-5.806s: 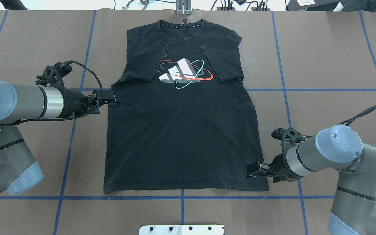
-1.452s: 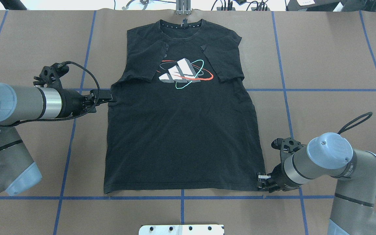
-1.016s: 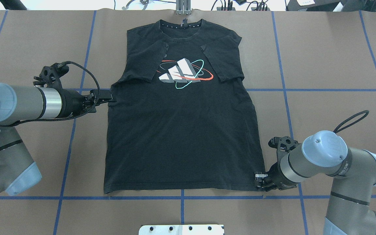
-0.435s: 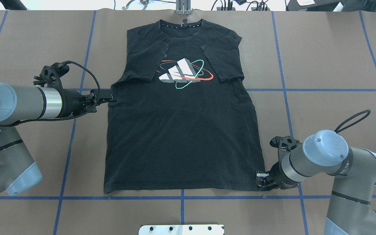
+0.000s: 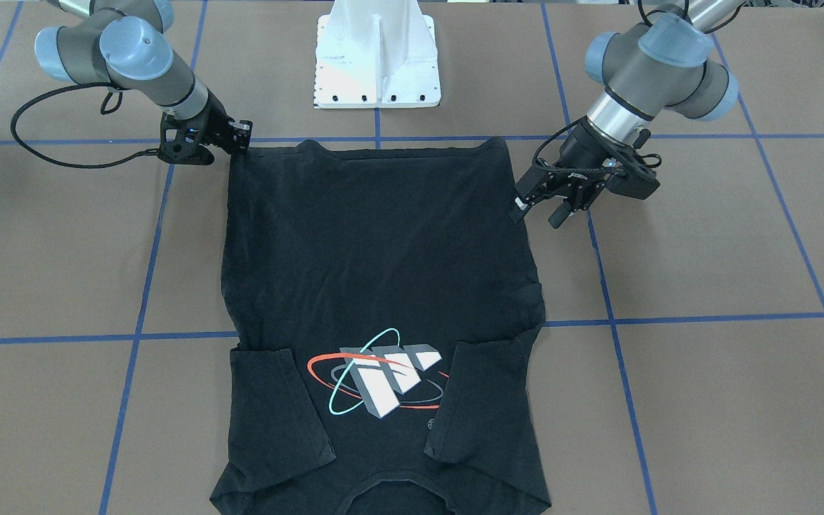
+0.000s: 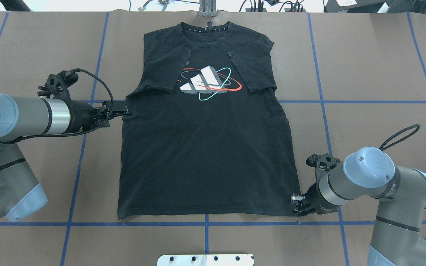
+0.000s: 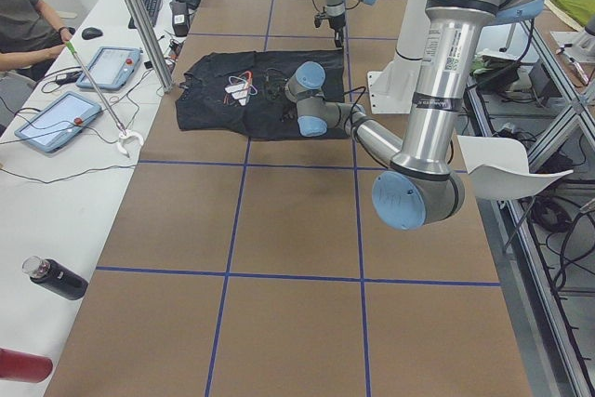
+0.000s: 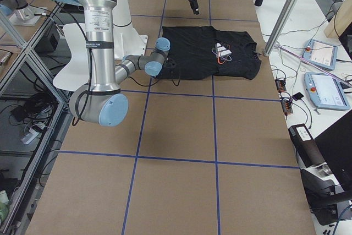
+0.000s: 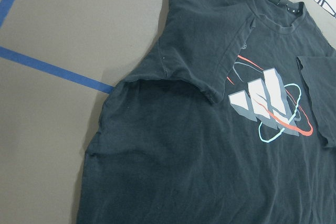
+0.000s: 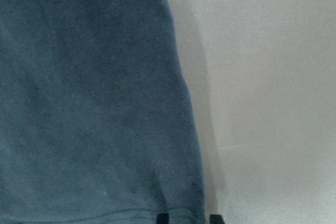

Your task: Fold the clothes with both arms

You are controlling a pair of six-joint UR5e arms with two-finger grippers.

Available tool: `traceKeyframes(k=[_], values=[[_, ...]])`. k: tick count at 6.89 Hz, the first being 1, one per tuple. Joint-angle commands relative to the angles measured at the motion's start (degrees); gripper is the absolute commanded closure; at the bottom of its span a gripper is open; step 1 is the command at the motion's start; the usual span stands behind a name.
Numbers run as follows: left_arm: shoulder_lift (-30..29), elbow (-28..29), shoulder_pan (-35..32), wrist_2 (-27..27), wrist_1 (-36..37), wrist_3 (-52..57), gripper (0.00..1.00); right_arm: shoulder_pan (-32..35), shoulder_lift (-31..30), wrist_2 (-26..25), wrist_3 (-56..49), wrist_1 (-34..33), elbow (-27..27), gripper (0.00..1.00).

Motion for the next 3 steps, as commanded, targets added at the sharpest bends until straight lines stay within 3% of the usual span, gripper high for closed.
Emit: traceKeyframes(k=[1, 3], values=[[-0.26, -0.16, 0.0, 0.0, 0.09, 0.0, 0.0, 0.05, -0.06, -0.09, 0.0, 0.0, 0.26, 1.0], [0.26, -0.25, 0.0, 0.09, 0.09, 0.0, 0.0, 0.48, 0.29, -0.61, 0.0, -0.18, 1.22, 1.0]])
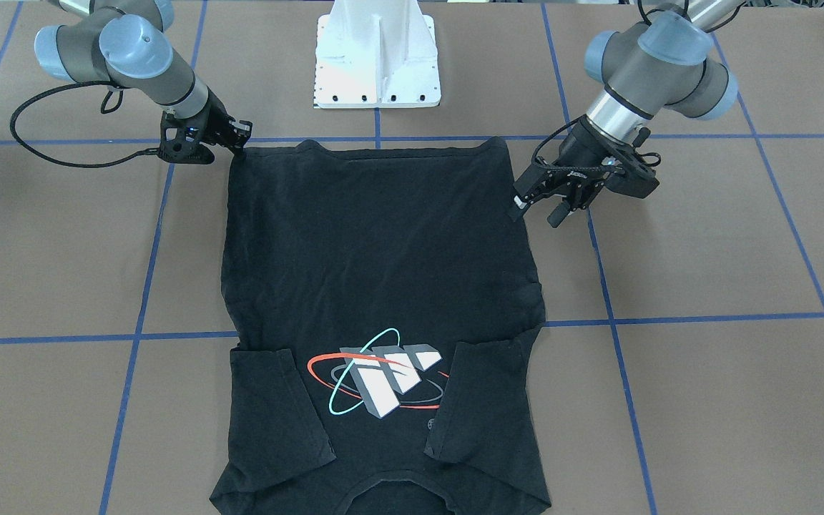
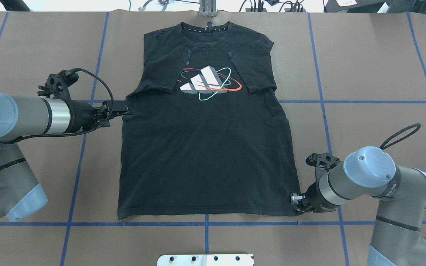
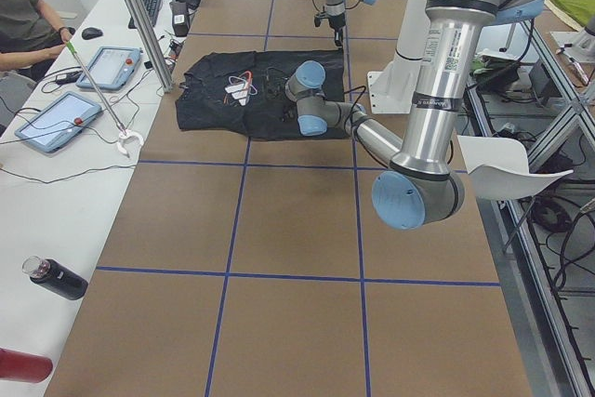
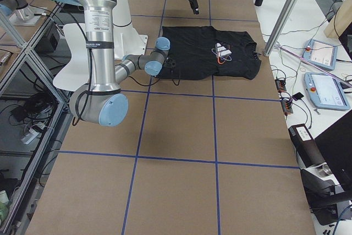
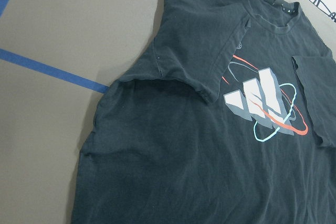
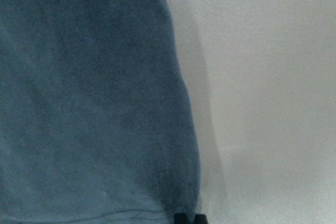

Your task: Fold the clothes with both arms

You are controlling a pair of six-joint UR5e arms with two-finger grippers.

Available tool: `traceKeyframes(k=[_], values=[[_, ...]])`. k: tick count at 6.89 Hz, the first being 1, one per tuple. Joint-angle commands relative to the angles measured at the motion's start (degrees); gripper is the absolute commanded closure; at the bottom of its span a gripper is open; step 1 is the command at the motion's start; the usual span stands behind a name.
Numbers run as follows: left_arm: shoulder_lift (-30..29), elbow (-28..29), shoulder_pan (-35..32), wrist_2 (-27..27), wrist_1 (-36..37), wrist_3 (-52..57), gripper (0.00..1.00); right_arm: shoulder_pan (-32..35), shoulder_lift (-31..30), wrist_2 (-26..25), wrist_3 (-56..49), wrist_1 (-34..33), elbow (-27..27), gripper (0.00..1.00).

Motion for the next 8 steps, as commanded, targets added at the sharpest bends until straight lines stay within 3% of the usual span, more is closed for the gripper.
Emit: traceKeyframes(k=[1, 4, 6, 8], values=[[1.35, -0.31, 0.09, 0.07, 0.01, -0.26, 0.0, 0.72, 0.23, -0.25, 0.0, -0.06, 1.83, 1.0], [6.2, -3.91, 9.71, 2.43, 0.27, -6.55, 0.0, 2.22, 0.41, 0.45, 0.0, 0.64, 3.25, 1.0], [7.17, -5.23, 18.43, 7.96, 1.58, -12.02, 0.01, 2.66, 0.23, 0.46, 0.0, 0.64, 4.73, 1.0], [7.08, -7.07, 19.94, 8.24, 8.85, -12.3, 0.01, 2.92, -0.21, 0.54, 0.0, 0.64, 5.18, 1.0]])
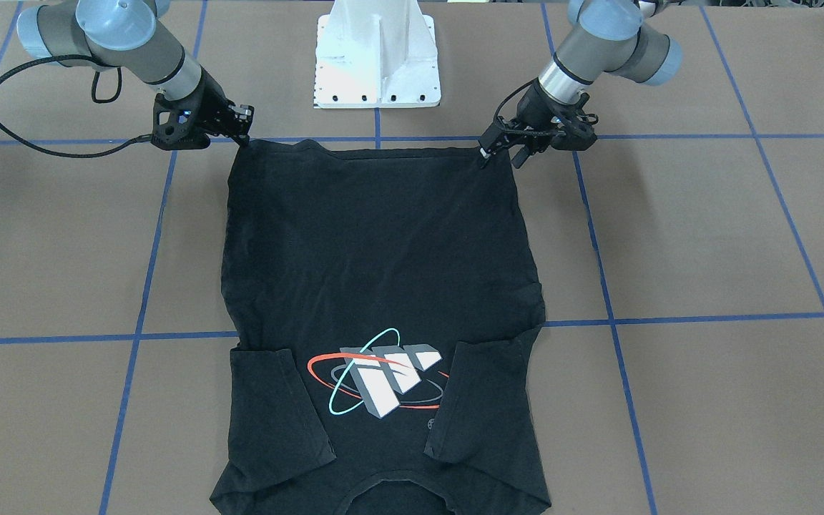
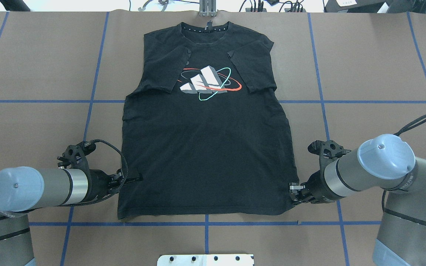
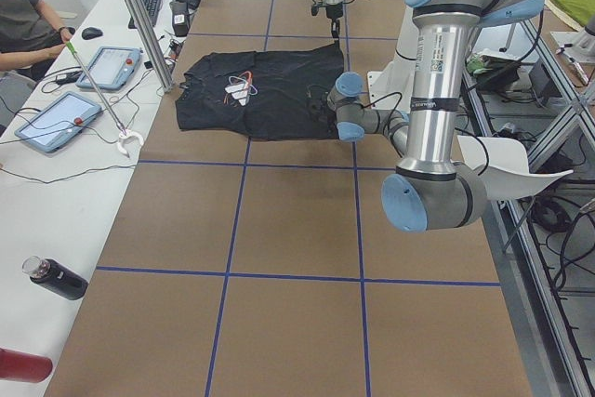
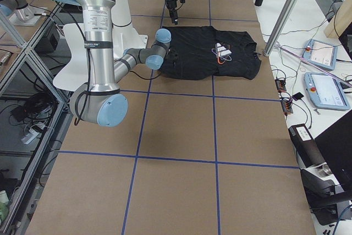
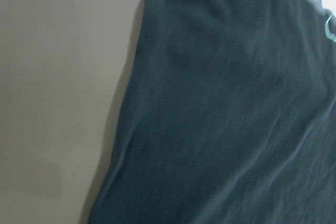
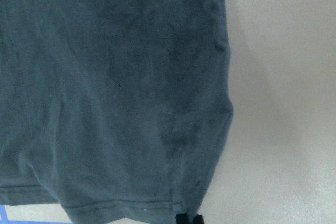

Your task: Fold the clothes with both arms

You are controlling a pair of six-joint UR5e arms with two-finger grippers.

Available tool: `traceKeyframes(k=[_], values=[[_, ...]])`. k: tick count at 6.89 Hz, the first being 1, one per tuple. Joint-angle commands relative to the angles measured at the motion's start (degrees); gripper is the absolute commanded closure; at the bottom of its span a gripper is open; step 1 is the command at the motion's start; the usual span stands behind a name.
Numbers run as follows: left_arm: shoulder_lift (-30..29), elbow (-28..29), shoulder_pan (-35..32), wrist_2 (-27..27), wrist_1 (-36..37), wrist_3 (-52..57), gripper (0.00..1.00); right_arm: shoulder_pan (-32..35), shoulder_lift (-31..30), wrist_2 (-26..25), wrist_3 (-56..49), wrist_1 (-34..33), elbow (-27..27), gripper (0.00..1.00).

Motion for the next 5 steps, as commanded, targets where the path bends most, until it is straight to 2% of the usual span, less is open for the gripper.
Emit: traceKeyframes(k=[1, 5], values=[[-0.37, -1.03, 3.21, 2.43, 6.96, -0.8, 0.01, 0.24, -0.22, 0.03, 0.0, 0.0, 0.13, 1.0], [-0.28, -1.46, 4.45, 2.71, 9.52, -0.8, 0.01, 2.17, 0.04, 2.05, 0.0, 0.0, 0.3, 1.0]])
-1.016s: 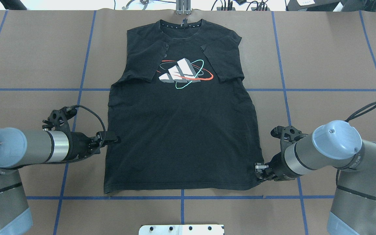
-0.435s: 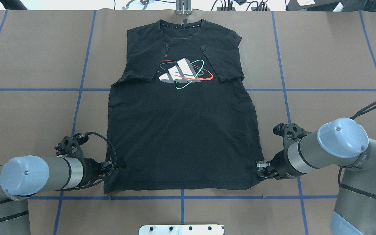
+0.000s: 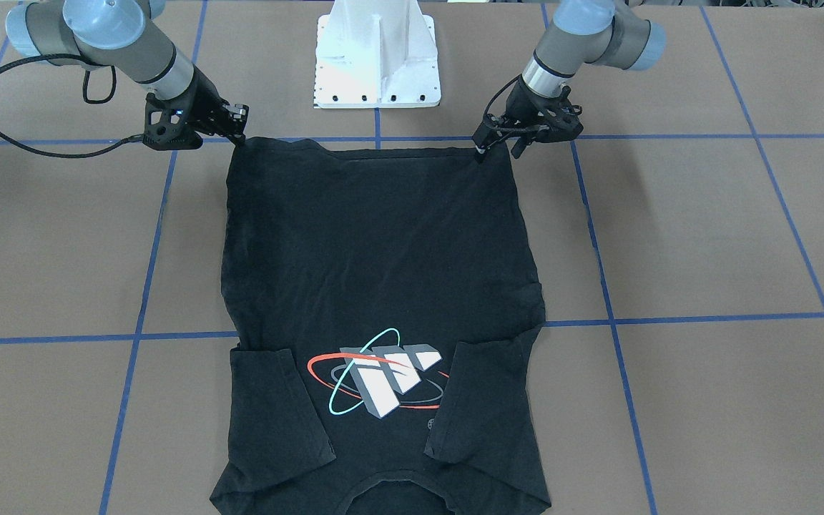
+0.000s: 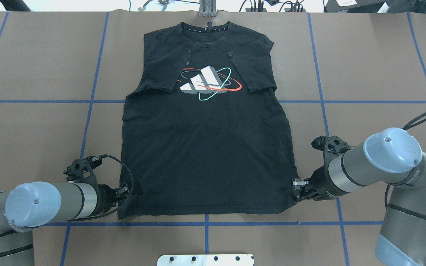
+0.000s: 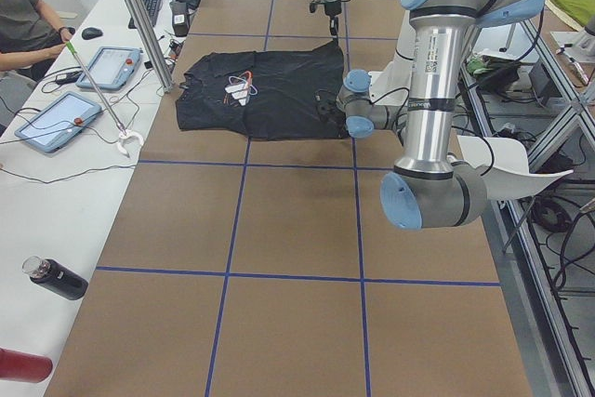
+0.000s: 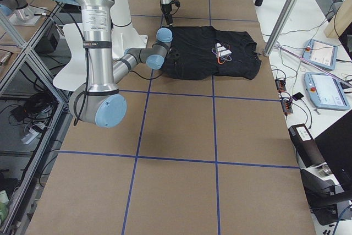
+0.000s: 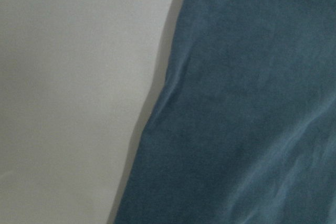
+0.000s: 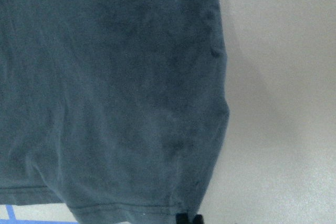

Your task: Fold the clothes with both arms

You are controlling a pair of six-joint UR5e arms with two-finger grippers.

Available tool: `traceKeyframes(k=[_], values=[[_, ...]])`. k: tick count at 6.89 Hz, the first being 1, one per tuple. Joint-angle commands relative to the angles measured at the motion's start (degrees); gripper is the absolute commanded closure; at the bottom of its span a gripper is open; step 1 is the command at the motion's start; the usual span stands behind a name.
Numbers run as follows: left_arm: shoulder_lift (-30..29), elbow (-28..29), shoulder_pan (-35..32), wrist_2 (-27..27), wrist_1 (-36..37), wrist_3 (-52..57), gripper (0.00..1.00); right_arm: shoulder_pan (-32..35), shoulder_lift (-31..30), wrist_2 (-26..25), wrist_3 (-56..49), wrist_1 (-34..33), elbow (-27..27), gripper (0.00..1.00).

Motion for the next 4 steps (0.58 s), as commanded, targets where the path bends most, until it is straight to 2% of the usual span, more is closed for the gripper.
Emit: traceKeyframes(k=[1, 3, 4], values=[[-0.15, -0.41, 1.11, 0.04, 2.49, -0.01, 0.01, 0.47, 0.14, 0.18, 0.0, 0.0, 0.06, 1.0], [-0.15, -0.5, 1.81, 0.04, 2.59, -0.01, 0.01, 0.47, 0.23, 0.18, 0.0, 0.0, 0.06, 1.0], [-0.15, -0.94, 2.08, -0.05, 3.03, -0.01, 0.05, 0.65, 0.23, 0.18, 0.0, 0.0, 0.06, 1.0]])
